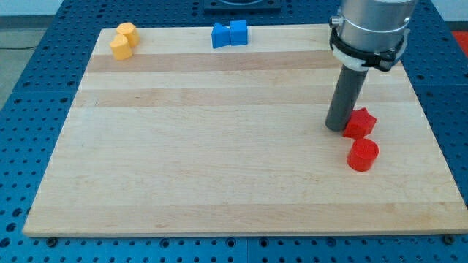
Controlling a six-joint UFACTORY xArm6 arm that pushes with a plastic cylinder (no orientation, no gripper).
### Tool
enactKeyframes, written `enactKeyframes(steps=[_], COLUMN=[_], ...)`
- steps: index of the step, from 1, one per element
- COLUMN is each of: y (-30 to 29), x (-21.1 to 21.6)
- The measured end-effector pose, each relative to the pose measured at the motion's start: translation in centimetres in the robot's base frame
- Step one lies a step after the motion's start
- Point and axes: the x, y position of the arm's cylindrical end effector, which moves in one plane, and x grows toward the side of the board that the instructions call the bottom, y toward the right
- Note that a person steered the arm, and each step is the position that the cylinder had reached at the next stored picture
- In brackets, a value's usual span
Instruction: Move the arm towards the top left side of the board
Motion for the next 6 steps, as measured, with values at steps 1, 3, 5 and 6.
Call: enactKeyframes(steps=[1,3,5,6], y=[-2.9,-21.3,-42.4,-45.1], x=[-0.8,-3.4,-7.0,-8.8])
